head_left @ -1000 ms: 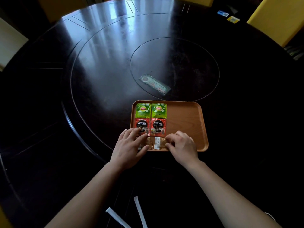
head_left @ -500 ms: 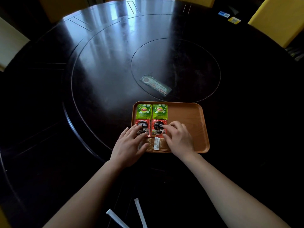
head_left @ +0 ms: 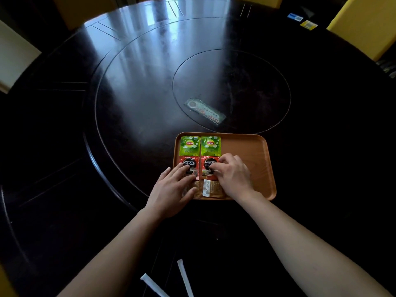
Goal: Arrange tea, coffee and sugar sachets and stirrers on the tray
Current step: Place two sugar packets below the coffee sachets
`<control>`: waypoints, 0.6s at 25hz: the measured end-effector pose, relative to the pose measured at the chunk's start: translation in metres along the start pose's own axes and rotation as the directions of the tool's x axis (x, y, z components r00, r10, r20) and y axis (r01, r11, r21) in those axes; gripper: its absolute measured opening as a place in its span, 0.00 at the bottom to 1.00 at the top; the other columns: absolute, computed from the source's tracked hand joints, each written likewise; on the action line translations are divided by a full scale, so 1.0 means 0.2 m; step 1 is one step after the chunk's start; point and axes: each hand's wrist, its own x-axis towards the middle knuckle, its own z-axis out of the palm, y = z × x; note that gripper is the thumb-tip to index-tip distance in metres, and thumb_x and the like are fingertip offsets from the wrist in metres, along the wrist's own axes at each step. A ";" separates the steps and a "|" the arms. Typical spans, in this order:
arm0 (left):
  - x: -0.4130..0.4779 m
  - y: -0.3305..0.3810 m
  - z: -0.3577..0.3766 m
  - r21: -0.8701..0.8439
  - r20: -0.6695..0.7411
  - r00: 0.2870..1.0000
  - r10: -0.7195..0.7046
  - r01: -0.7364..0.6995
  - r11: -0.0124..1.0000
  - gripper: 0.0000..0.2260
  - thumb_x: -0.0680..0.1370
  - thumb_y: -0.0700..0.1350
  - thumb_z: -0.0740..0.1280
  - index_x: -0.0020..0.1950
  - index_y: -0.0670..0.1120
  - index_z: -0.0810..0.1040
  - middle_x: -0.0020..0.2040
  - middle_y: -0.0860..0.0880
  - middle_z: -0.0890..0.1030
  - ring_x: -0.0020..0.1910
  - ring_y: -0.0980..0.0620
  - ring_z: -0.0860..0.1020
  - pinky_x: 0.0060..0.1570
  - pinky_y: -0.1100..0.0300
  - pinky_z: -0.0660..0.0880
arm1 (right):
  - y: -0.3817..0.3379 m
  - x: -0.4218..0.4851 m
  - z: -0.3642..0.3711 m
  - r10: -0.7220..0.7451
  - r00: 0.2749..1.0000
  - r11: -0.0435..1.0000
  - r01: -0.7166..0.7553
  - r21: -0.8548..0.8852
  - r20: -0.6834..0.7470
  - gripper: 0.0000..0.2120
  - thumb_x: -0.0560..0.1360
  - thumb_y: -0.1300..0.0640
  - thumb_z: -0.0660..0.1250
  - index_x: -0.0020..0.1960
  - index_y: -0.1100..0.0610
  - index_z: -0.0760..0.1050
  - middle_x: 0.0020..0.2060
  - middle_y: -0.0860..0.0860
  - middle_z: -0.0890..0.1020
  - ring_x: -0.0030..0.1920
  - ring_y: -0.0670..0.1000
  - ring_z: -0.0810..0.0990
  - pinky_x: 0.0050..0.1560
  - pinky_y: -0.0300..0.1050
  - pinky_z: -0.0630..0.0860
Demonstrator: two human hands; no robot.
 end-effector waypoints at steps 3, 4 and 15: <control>-0.01 0.00 0.00 -0.016 -0.005 1.000 -0.010 0.009 1.000 0.27 0.79 0.64 0.53 0.72 0.53 0.74 0.77 0.48 0.67 0.79 0.50 0.58 0.77 0.44 0.56 | 0.00 -0.01 -0.01 -0.009 1.000 1.000 0.009 0.025 -0.004 0.09 0.76 0.55 0.70 0.55 0.48 0.83 0.52 0.52 0.79 0.51 0.56 0.75 0.47 0.52 0.76; -0.01 0.00 0.00 -0.019 -0.011 1.000 -0.011 0.011 1.000 0.27 0.79 0.64 0.53 0.72 0.53 0.73 0.77 0.49 0.67 0.79 0.50 0.58 0.77 0.44 0.57 | 0.01 -0.01 -0.01 -0.008 1.000 0.999 0.008 0.047 -0.016 0.09 0.76 0.56 0.70 0.55 0.48 0.83 0.51 0.52 0.79 0.50 0.56 0.75 0.47 0.52 0.76; -0.19 0.05 0.01 0.007 -0.157 0.987 0.011 -0.010 1.000 0.16 0.78 0.55 0.64 0.62 0.50 0.80 0.61 0.47 0.79 0.63 0.45 0.76 0.60 0.47 0.74 | -0.02 -0.22 -0.01 -0.183 0.980 0.983 0.183 0.009 0.076 0.05 0.74 0.51 0.72 0.48 0.51 0.83 0.41 0.51 0.75 0.43 0.53 0.72 0.37 0.49 0.75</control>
